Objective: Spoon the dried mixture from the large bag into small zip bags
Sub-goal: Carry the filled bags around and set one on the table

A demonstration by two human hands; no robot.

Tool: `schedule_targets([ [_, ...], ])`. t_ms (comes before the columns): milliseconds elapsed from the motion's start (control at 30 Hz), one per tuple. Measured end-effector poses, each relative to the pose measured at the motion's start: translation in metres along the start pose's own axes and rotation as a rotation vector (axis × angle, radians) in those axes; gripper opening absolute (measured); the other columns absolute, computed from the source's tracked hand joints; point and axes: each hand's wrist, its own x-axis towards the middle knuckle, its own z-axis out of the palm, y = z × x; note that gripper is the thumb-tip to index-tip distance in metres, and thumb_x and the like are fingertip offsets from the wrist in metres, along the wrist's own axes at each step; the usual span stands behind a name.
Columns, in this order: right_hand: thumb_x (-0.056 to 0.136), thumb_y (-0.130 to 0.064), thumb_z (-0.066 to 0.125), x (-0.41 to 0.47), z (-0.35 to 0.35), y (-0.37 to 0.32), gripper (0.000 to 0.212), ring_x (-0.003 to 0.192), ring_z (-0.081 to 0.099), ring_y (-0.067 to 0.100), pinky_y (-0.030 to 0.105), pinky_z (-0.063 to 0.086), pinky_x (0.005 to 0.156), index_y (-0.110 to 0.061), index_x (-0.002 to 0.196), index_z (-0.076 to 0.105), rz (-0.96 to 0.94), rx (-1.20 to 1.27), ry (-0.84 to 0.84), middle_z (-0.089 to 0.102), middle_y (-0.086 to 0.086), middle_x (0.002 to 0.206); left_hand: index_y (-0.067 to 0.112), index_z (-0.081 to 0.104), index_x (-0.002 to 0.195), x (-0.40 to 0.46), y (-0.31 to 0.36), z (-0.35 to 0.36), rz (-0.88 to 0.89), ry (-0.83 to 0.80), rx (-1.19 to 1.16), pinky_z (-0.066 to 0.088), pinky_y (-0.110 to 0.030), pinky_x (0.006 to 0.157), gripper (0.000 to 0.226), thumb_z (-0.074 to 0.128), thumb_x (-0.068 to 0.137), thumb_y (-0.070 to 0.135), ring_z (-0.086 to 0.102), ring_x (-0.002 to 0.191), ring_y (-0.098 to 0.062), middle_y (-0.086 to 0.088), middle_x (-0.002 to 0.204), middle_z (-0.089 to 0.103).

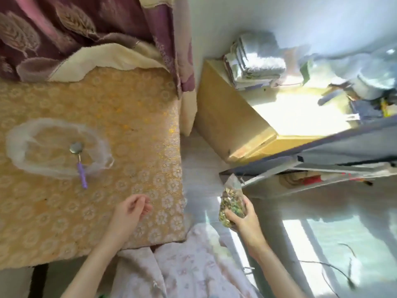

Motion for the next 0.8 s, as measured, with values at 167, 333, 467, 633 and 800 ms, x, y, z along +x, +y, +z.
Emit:
schedule_targets([
  [167,0.082,0.000,0.070,-0.035,-0.080,0.035,0.064,0.119,0.057,0.024,0.054,0.044,0.102,-0.028,0.132,0.042,-0.087,0.179,0.153,0.055,0.006,0.133,0.015,0.064,0.090,-0.016,0.027,0.067,0.144,-0.154,0.109,0.050,-0.015,0.061,0.020,0.046,0.095,0.007,0.062,0.075,-0.017,-0.009,0.082,0.066],
  [333,0.080,-0.006,0.072,-0.076,-0.170,0.078,0.065,0.114,0.060,0.023,0.049,0.047,0.099,-0.031,0.133,0.044,-0.044,0.384,0.323,0.059,0.002,0.127,-0.001,0.062,0.090,-0.045,0.039,0.165,0.288,-0.296,0.156,0.044,-0.012,0.055,0.020,0.043,0.095,-0.002,0.056,0.055,-0.005,-0.014,0.072,0.065],
  [467,0.078,0.006,0.063,-0.109,-0.237,0.111,0.059,0.096,0.064,0.020,0.033,0.056,0.076,-0.020,0.129,0.048,-0.023,0.673,0.426,0.064,0.006,0.111,0.001,0.062,0.092,-0.070,0.039,0.252,0.293,-0.368,0.119,0.043,-0.012,0.053,0.020,0.042,0.097,0.003,0.055,0.052,-0.003,-0.012,0.071,0.063],
  [633,0.070,-0.011,0.060,-0.154,-0.297,0.146,0.044,0.086,0.065,0.025,0.047,0.047,0.084,-0.015,0.114,0.060,-0.077,1.195,0.482,0.071,0.009,0.094,0.014,0.067,0.086,-0.102,0.050,0.335,0.341,-0.513,0.225,0.051,-0.019,0.061,0.025,0.045,0.098,0.011,0.063,0.061,-0.007,-0.005,0.072,0.069],
  [800,0.075,-0.049,0.058,-0.171,-0.326,0.168,0.038,0.061,0.062,0.018,0.029,0.045,0.053,-0.017,0.092,0.068,-0.062,1.380,0.727,0.070,0.003,0.075,0.012,0.067,0.086,-0.109,0.066,0.386,0.439,-0.690,0.432,0.050,-0.018,0.058,0.024,0.046,0.096,0.008,0.063,0.060,-0.011,-0.008,0.071,0.069],
])
